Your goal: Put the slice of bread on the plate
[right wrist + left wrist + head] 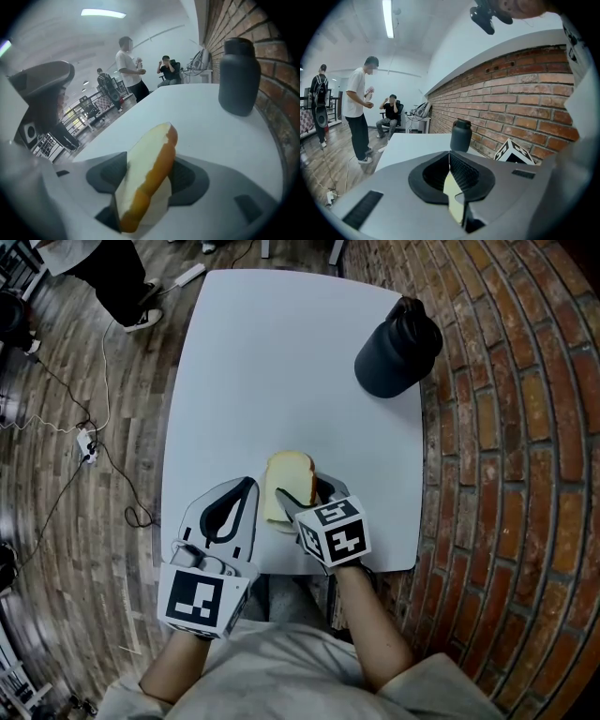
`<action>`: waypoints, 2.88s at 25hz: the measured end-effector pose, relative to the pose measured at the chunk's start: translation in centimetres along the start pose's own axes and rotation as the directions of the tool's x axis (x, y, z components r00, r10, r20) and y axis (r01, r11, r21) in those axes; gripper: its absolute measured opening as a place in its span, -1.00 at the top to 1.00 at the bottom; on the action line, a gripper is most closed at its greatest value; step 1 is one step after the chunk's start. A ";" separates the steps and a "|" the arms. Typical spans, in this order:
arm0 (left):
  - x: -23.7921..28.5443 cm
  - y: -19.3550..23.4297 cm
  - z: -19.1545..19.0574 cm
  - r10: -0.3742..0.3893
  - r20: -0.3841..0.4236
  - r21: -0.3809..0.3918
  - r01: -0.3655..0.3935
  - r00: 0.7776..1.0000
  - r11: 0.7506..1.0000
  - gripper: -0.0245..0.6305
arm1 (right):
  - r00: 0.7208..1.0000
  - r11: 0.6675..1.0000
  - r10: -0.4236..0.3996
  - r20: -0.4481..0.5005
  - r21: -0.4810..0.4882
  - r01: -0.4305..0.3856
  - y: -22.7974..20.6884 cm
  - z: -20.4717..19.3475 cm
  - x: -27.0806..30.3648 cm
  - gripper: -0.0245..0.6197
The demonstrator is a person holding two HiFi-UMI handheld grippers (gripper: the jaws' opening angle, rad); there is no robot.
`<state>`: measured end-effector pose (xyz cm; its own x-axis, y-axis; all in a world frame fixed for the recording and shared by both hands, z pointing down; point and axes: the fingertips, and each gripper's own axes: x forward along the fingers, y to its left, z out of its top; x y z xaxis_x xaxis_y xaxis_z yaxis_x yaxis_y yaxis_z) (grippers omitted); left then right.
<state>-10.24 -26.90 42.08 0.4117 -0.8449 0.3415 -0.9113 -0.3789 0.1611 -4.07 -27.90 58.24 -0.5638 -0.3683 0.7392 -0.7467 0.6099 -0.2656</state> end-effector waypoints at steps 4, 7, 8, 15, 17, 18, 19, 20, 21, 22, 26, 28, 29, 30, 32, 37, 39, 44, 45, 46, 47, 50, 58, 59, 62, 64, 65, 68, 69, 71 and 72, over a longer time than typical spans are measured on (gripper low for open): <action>0.1 -0.1 -0.1 -0.003 -0.001 -0.001 0.003 1.000 1.000 0.89 | 0.999 0.998 -0.050 -0.011 -0.022 0.050 -0.9 -0.3 0.0 -0.01; 0.1 -0.1 -0.2 -0.003 -0.002 0.000 0.003 1.000 1.000 0.89 | 0.996 0.996 -0.088 -0.018 -0.034 0.088 -1.5 -0.5 0.0 -0.09; 0.1 -0.1 -0.2 -0.003 -0.002 0.000 0.003 1.000 1.000 0.89 | 0.995 0.994 -0.102 -0.022 -0.038 0.101 -1.7 -0.6 0.0 -0.12; 0.2 -0.3 0.0 -0.005 -0.001 0.004 0.005 1.000 1.000 0.89 | 0.988 0.988 -0.155 -0.013 -0.011 0.155 -2.9 -0.6 -0.3 -0.13; 0.2 -0.4 0.1 -0.006 0.002 0.005 0.006 1.000 1.000 0.89 | 0.986 0.986 -0.166 0.007 -0.003 0.166 -3.1 -0.1 -0.7 -0.13; 0.2 -0.4 0.2 -0.006 0.004 0.006 0.006 1.000 1.000 0.89 | 0.985 0.985 -0.170 0.018 0.000 0.170 -3.2 0.2 -0.9 -0.13; 0.1 -0.4 0.3 -0.005 0.006 0.007 0.005 1.000 1.000 0.89 | 0.984 0.984 -0.177 0.027 0.000 0.177 -3.3 0.5 -1.1 -0.13; 0.1 -0.4 0.4 -0.003 0.007 0.008 0.003 1.000 1.000 0.89 | 0.982 0.983 -0.184 0.036 -0.004 0.184 -3.3 0.8 -1.4 -0.13; 0.1 -0.5 0.6 -0.002 0.008 0.009 0.002 1.000 1.000 0.89 | 0.981 0.982 -0.188 0.044 -0.007 0.188 -3.3 1.0 -1.6 -0.13; 0.0 -0.6 0.7 -0.003 0.011 0.011 0.003 1.000 1.000 0.89 | 0.981 0.982 -0.188 0.052 -0.005 0.189 -3.3 1.3 -1.8 -0.13; -0.2 -0.8 1.6 0.006 0.016 0.022 -0.006 1.000 1.000 0.89 | 0.977 0.981 -0.192 0.091 0.016 0.191 -2.9 2.3 -3.0 -0.12; -0.4 -1.3 1.9 -0.010 0.026 0.029 0.009 1.000 1.000 0.89 | 0.973 0.980 -0.197 0.118 0.024 0.195 -2.7 3.0 -3.7 -0.03; -0.6 -1.6 2.0 -0.023 0.034 0.032 0.022 0.999 0.999 0.89 | 0.971 0.980 -0.197 0.132 0.026 0.195 -2.6 3.3 -4.1 0.04; -0.7 -2.0 2.1 -0.034 0.040 0.034 0.033 0.999 0.999 0.89 | 0.971 0.981 -0.192 0.146 0.028 0.190 -2.4 3.6 -4.5 0.09; -0.9 -2.5 2.2 -0.044 0.047 0.038 0.042 0.998 0.998 0.89 | 0.970 0.985 -0.173 0.173 0.029 0.171 -1.8 4.1 -5.3 0.23; -1.7 -3.6 3.0 -0.058 0.073 0.067 0.053 0.996 0.996 0.89 | 0.949 0.981 -0.193 0.249 0.021 0.194 -0.9 5.4 -8.0 0.59; -2.0 -4.0 3.5 -0.065 0.083 0.077 0.059 0.994 0.995 0.89 | 0.937 0.978 -0.205 0.284 0.017 0.209 -0.4 5.9 -9.2 0.69; -3.0 -5.0 4.9 -0.081 0.111 0.095 0.071 0.990 0.993 0.89 | 0.907 0.974 -0.214 0.362 0.005 0.228 0.8 7.2 -12.4 0.83; -3.2 -5.2 5.2 -0.084 0.117 0.099 0.072 0.990 0.992 0.89 | 0.900 0.972 -0.219 0.377 -0.001 0.237 1.0 7.5 -13.0 0.85; -3.4 -5.5 5.5 -0.087 0.122 0.103 0.075 0.989 0.992 0.89 | 0.893 0.970 -0.221 0.391 -0.007 0.244 1.2 7.8 -13.7 0.86; -3.6 -5.7 5.8 -0.091 0.126 0.107 0.078 0.988 0.991 0.89 | 0.887 0.968 -0.223 0.404 -0.014 0.249 1.4 8.1 -14.4 0.87; -4.3 -6.3 6.5 -0.102 0.138 0.115 0.087 0.985 0.990 0.89 | 0.869 0.963 -0.227 0.440 -0.029 0.267 2.2 8.8 -16.2 0.89; -6.2 -7.5 8.0 -0.127 0.171 0.134 0.104 0.977 0.985 0.89 | 0.807 0.952 -0.214 0.551 -0.067 0.298 5.4 11.1 -20.8 0.90; -6.4 -7.6 8.2 -0.128 0.173 0.135 0.106 0.977 0.985 0.89 | 0.799 0.951 -0.212 0.563 -0.070 0.301 5.8 11.3 -21.3 0.90; -7.1 -7.9 8.8 -0.135 0.183 0.139 0.110 0.974 0.984 0.89 | 0.778 0.950 -0.205 0.593 -0.071 0.305 6.9 11.7 -23.0 0.90; -7.6 -8.1 9.2 -0.140 0.193 0.148 0.112 0.971 0.983 0.89 | 0.769 0.949 -0.200 0.608 -0.074 0.306 7.6 11.8 -23.8 0.90; -7.8 -8.1 9.3 -0.143 0.196 0.153 0.114 0.970 0.982 0.89 | 0.767 0.949 -0.198 0.611 -0.077 0.306 8.0 11.7 -24.1 0.90; -8.5 -8.5 9.5 -0.149 0.200 0.157 0.119 0.968 0.980 0.89 | 0.767 0.947 -0.194 0.612 -0.088 0.310 8.9 11.3 -24.6 0.90; -8.7 -8.7 9.5 -0.152 0.202 0.158 0.121 0.968 0.980 0.89 | 0.766 0.946 -0.193 0.614 -0.090 0.310 9.2 11.2 -24.8 0.90; -8.9 -8.9 9.7 -0.157 0.208 0.164 0.124 0.965 0.979 0.89 | 0.763 0.948 -0.187 0.619 -0.089 0.305 9.6 11.1 -25.0 0.90; -9.0 -8.9 9.8 -0.159 0.212 0.166 0.124 0.964 0.978 0.89 | 0.762 0.949 -0.185 0.621 -0.090 0.303 9.7 11.1 -25.0 0.90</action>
<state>-5.86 -19.60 28.53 0.5401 -0.8346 0.1078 -0.8413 -0.5385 0.0464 -1.12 -20.54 30.31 -0.5108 -0.8289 0.2278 -0.8476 0.5299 0.0274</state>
